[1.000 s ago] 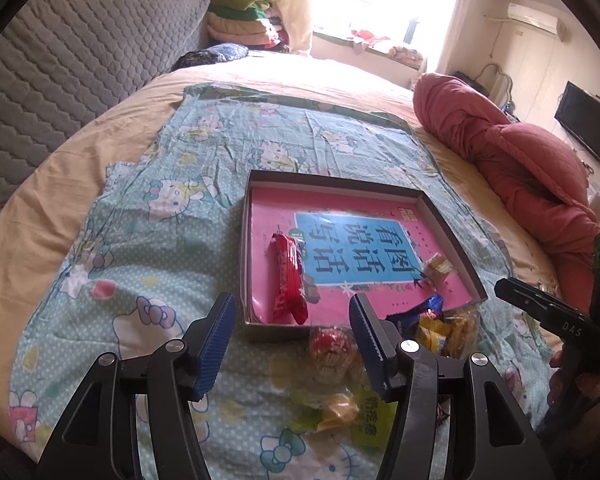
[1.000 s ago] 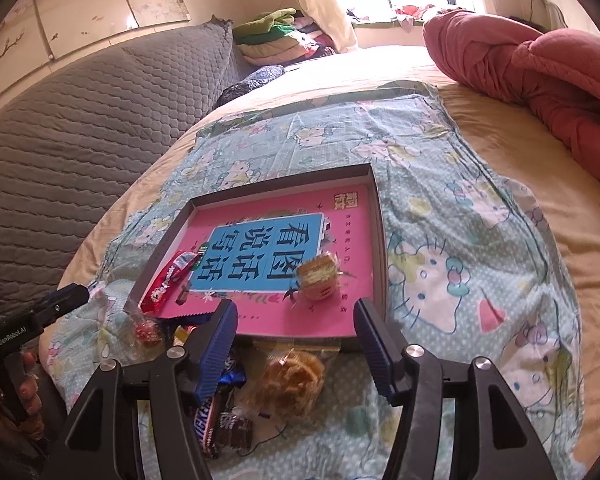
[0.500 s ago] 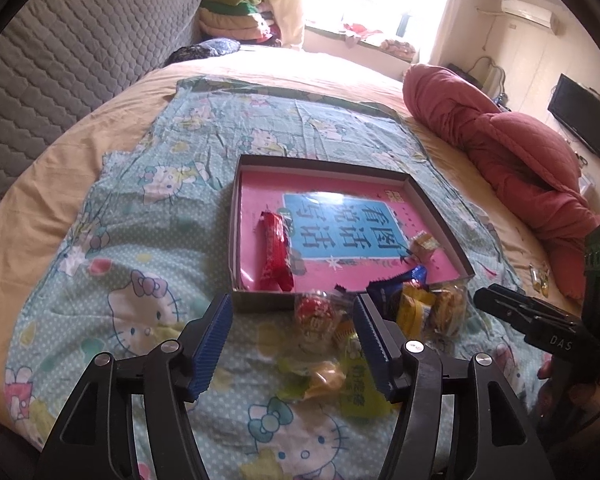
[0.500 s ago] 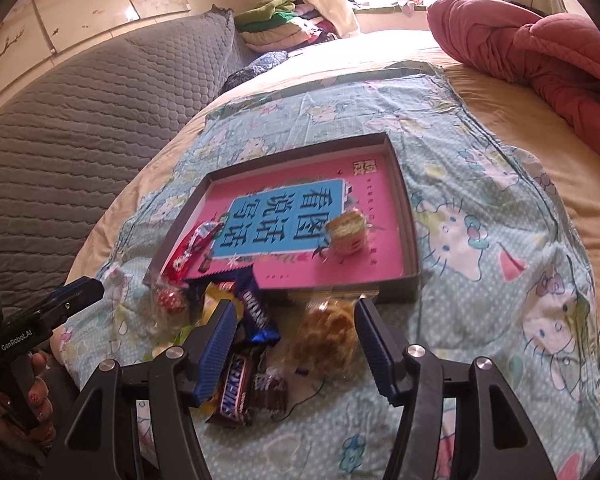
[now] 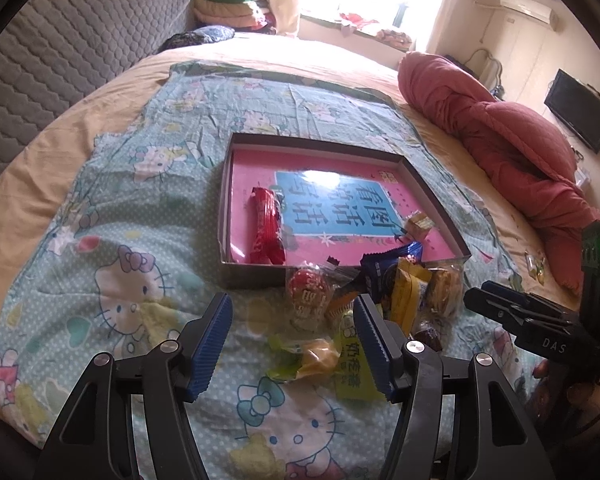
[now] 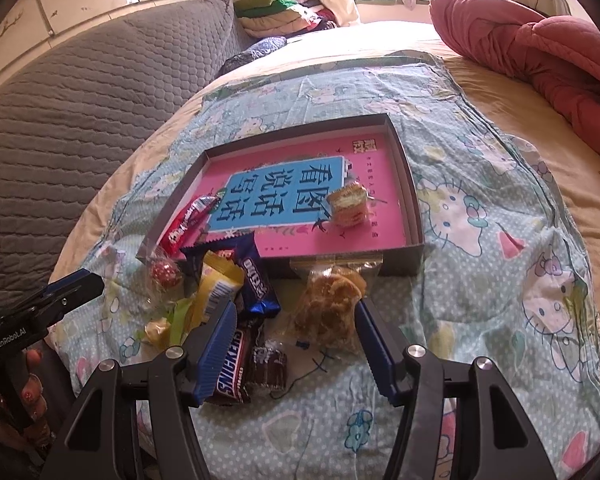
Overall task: Organize snacks
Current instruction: 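Move the left tool back toward the red candy bag beside the box, then close the left tool on the red candy bag while the right tool grasps the cookie bag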
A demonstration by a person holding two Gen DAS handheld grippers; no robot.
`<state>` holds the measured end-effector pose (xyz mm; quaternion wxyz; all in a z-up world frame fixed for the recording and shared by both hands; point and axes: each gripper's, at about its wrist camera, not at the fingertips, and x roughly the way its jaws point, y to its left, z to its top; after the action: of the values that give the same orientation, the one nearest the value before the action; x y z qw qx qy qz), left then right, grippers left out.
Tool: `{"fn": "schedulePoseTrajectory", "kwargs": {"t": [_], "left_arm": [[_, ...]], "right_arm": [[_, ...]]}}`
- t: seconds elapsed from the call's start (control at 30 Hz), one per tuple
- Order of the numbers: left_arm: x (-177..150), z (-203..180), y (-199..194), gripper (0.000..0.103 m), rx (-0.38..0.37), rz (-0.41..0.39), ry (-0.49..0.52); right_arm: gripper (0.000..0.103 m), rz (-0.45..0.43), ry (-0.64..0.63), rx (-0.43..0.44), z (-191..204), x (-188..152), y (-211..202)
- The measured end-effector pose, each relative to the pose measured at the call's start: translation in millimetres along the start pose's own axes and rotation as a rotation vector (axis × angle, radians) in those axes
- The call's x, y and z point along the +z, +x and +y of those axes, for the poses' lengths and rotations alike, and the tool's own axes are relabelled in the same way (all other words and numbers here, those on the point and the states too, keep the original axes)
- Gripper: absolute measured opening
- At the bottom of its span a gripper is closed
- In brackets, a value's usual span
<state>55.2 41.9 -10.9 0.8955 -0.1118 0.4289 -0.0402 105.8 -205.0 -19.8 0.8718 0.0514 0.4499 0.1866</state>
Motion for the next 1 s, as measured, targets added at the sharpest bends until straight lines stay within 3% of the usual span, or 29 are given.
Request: {"fn": "schedulePoseTrajectory", "kwargs": {"t": [0.33,0.67,1.0], "left_arm": [[-6,-1,30,0.065,-0.025,0.060,0.001],[-6,2,48,0.065,-0.016,0.083,-0.007],[-5,4,53,0.065,-0.018,0.075,-0.010]], "right_arm": [[0.061,0.038,0.014,-0.030,-6,-4,17],[0.061,0.063,0.087,-0.031,-22,-2,33],[0.061,0.069,0.068,-0.042,-19,0,43]]}}
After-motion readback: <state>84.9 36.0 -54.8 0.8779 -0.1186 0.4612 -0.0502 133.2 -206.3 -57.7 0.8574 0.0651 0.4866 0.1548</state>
